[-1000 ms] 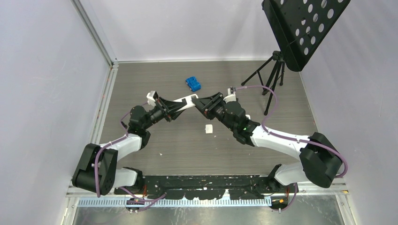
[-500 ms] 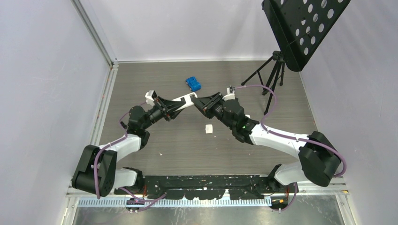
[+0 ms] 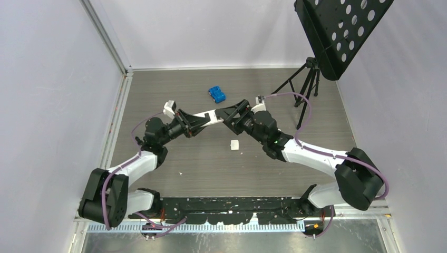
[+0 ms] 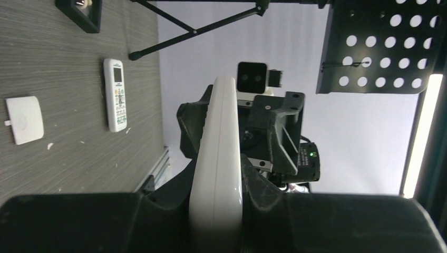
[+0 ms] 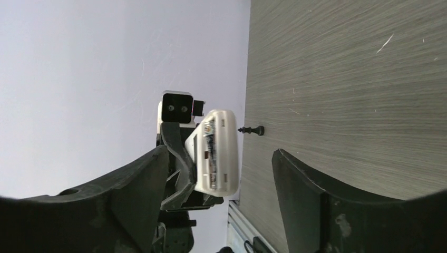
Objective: Load the batteries into the remote control
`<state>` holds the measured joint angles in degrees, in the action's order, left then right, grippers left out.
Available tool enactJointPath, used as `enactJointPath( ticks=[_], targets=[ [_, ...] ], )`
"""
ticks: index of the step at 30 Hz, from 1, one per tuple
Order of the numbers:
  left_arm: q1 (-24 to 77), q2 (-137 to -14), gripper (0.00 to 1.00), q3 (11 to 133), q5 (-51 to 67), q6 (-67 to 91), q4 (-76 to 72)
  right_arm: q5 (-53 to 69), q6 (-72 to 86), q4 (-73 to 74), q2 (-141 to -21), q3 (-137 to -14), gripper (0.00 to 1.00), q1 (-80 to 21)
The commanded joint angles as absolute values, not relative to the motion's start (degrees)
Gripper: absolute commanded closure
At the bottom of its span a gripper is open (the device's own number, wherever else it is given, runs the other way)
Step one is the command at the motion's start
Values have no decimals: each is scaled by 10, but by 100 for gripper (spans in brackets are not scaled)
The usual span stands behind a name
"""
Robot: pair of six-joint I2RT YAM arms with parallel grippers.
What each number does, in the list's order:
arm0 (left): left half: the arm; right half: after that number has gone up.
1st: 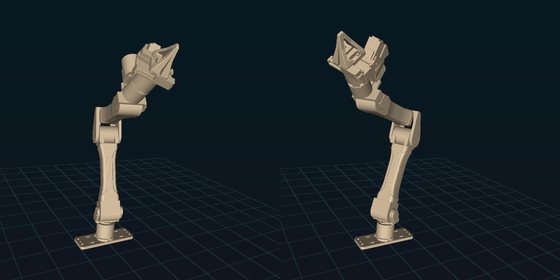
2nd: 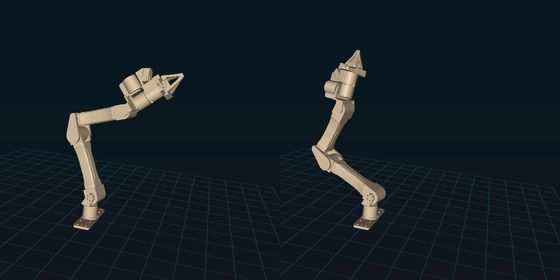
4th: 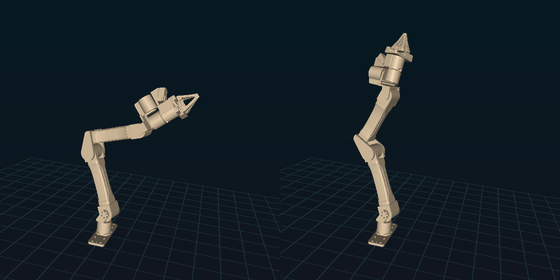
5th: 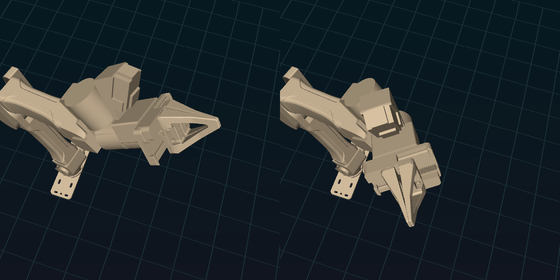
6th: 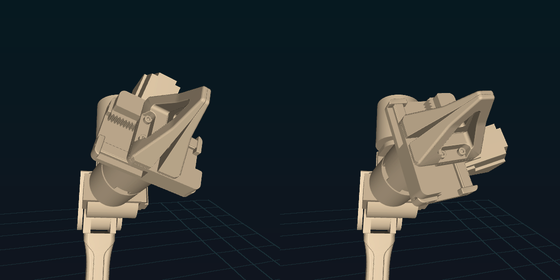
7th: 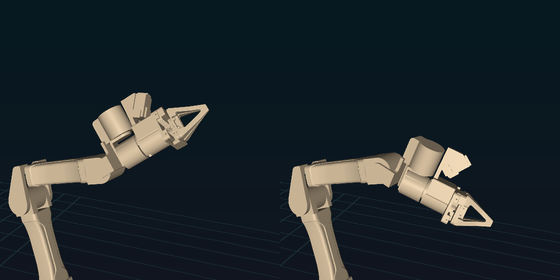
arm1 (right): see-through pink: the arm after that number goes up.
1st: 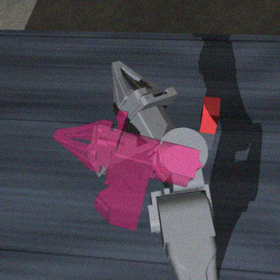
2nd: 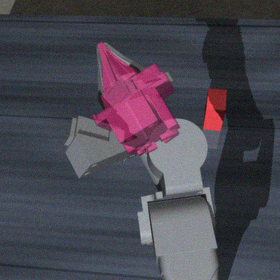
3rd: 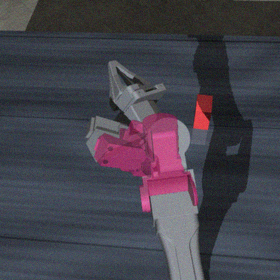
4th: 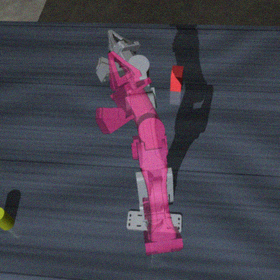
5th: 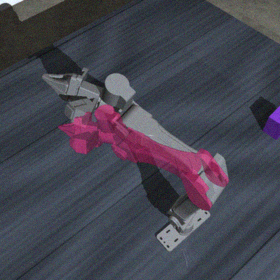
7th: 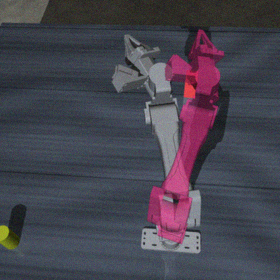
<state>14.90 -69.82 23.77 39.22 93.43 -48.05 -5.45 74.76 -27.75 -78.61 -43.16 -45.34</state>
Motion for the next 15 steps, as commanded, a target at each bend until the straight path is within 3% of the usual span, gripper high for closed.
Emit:
enactJointPath(
  ticks=[1,6,11,15],
  targets=[
    [149,-679,100,276,424,837,-435,-8,668,-308,-750,-436,21,-443],
    [149,-677,100,306,488,788,-405,43,607,-305,-743,-424,25,-427],
    [149,-665,100,325,527,750,-362,97,521,-303,-729,-423,47,-420],
    [149,-658,100,337,533,732,-335,100,505,-302,-719,-424,55,-418]
  ],
)
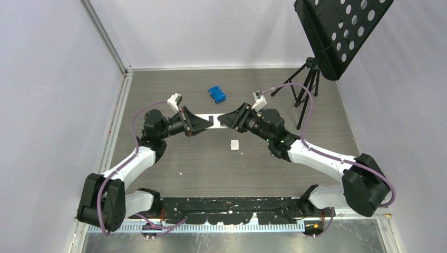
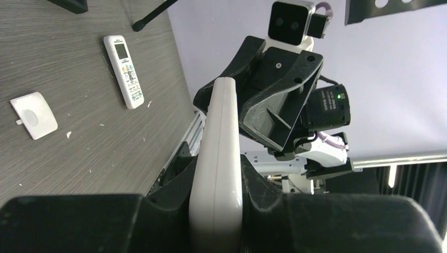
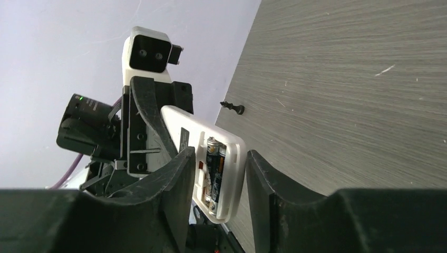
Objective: Load the batteries into the remote control
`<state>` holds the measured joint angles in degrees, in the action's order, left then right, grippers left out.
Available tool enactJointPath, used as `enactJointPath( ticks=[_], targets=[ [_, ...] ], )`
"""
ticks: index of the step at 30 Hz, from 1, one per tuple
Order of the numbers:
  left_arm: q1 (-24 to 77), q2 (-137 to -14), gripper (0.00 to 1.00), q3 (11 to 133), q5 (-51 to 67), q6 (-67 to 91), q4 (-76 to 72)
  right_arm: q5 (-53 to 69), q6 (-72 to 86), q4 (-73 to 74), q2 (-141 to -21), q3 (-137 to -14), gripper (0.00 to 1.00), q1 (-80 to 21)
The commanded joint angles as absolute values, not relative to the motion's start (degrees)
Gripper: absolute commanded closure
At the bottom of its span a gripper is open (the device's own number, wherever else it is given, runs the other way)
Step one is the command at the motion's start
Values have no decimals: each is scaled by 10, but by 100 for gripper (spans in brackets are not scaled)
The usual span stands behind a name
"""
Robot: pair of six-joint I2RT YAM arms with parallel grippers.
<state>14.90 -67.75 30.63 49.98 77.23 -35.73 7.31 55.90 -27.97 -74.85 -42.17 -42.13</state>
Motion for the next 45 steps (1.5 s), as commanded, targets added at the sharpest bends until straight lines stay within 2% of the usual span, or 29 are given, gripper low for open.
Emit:
enactJointPath(
  ticks=[1,10,16,25,28,32,34,36,39,45],
  targets=[
    [149,-659,100,339,534,731,-334,103,505,-305,-719,-423,56,-417],
    [149,-669,100,339,541,751,-358,110,533,-360,-716,-398,57,-413],
    [149,-672,100,335,542,775,-381,105,558,-407,-712,-376,63,-407],
    [149,-675,100,328,550,790,-413,86,581,-387,-722,-387,60,-403],
    [149,-675,100,327,554,789,-420,76,582,-353,-726,-398,67,-402],
    [149,-673,100,327,556,786,-424,70,586,-336,-731,-399,83,-403],
    [149,-672,100,328,556,784,-427,73,589,-336,-734,-399,86,-403],
    [149,-671,100,328,557,781,-426,83,590,-338,-735,-399,81,-402],
    [149,-670,100,328,562,770,-419,110,574,-332,-733,-406,59,-399],
    [149,-666,100,338,581,734,-390,210,538,-323,-721,-408,42,-373]
  ],
)
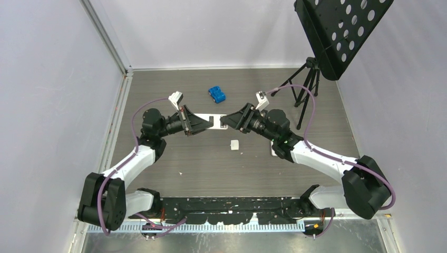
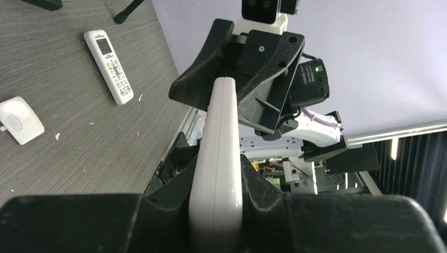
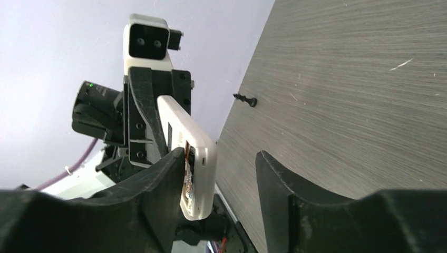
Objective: Load the batteries into the remote control
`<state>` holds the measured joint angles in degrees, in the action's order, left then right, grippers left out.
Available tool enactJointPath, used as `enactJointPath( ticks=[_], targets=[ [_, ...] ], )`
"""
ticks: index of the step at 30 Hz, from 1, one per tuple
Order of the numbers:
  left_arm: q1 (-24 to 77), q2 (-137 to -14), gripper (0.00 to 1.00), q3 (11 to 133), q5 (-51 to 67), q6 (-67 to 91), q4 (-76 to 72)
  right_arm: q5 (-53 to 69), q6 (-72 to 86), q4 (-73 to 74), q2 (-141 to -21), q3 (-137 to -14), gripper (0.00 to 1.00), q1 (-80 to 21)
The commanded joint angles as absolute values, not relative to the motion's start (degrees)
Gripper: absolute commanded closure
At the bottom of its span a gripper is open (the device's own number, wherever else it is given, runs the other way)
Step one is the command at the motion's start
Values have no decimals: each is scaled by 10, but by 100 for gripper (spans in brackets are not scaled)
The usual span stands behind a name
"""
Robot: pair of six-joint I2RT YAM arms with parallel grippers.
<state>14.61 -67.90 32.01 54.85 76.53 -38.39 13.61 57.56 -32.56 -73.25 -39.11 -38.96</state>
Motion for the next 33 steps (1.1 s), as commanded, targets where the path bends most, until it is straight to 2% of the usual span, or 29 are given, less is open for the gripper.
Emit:
enactJointPath(
  ticks=[1,5,9,13,16,19,22,26,33],
  targets=[
    [149,-664,100,340,585,729,-386,224,533,-323,-718,-406,40,-369],
    [148,-653,100,350,587,689,-338,244,505,-321,-693,-389,33,-361],
    [144,-641,100,360,546,596,-203,181,478,-269,-661,-379,24,-359],
    [140,-639,100,368,452,472,-59,55,443,-85,-664,-416,23,-360],
    [140,-649,100,365,408,437,-14,-29,412,40,-708,-462,24,-360],
    [141,-663,100,358,406,434,-11,-21,367,112,-771,-500,24,-360],
    [140,-671,100,352,401,432,-8,4,266,158,-847,-536,25,-375],
    [141,-674,100,353,392,424,13,-64,117,167,-913,-548,25,-409],
    [141,-677,100,365,382,406,54,-49,-53,145,-947,-556,25,-445]
  ],
)
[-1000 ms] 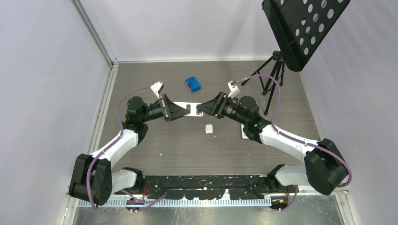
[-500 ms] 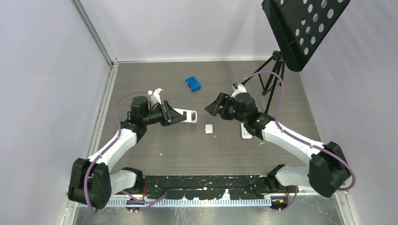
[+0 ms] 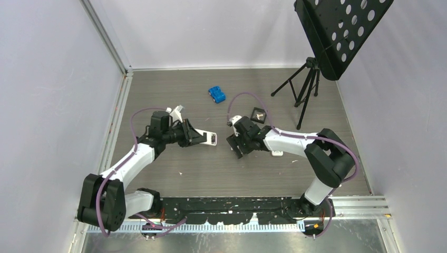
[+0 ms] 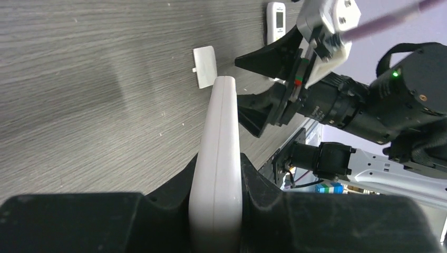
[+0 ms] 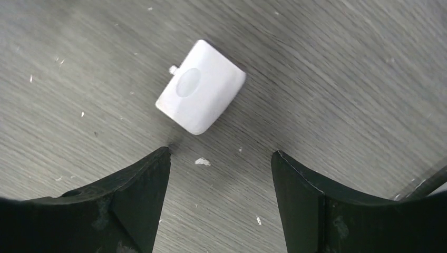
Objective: Load the batteries into the remote control
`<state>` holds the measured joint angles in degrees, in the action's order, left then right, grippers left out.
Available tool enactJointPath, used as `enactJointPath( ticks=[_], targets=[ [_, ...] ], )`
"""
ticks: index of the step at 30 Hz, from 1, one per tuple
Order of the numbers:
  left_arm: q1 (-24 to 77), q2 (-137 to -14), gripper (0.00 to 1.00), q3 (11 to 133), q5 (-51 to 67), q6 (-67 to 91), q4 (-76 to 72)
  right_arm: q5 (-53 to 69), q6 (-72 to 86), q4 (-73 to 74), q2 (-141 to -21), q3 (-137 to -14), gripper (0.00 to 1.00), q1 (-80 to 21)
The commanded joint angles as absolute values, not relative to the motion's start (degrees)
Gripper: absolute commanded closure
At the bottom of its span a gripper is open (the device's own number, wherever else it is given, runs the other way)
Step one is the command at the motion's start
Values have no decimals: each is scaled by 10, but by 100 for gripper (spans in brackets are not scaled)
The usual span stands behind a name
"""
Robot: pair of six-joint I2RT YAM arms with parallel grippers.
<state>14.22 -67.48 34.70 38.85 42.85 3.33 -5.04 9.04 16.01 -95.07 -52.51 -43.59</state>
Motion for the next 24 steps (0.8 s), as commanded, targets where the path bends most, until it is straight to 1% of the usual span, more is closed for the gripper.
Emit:
enactJointPath(
  ticks=[1,7,11,14,17,20,24],
  targets=[
    [140,-678,100,366,381,404,55,-46,-72,141,-951,-558,25,-445],
    [140,-680,100,368,378,405,59,-13,-172,171,-995,-588,25,-438],
    [140,-681,100,369,376,403,64,56,-213,210,-1021,-624,27,-412],
    [140,-680,100,371,376,404,71,83,-245,238,-1044,-655,27,-401],
    [140,-677,100,373,375,406,75,114,-261,285,-1078,-700,27,-390],
    [140,-674,100,376,374,407,82,151,-271,322,-1100,-728,32,-382],
    [140,-671,100,380,374,408,88,165,-285,330,-1114,-743,32,-380]
  ],
)
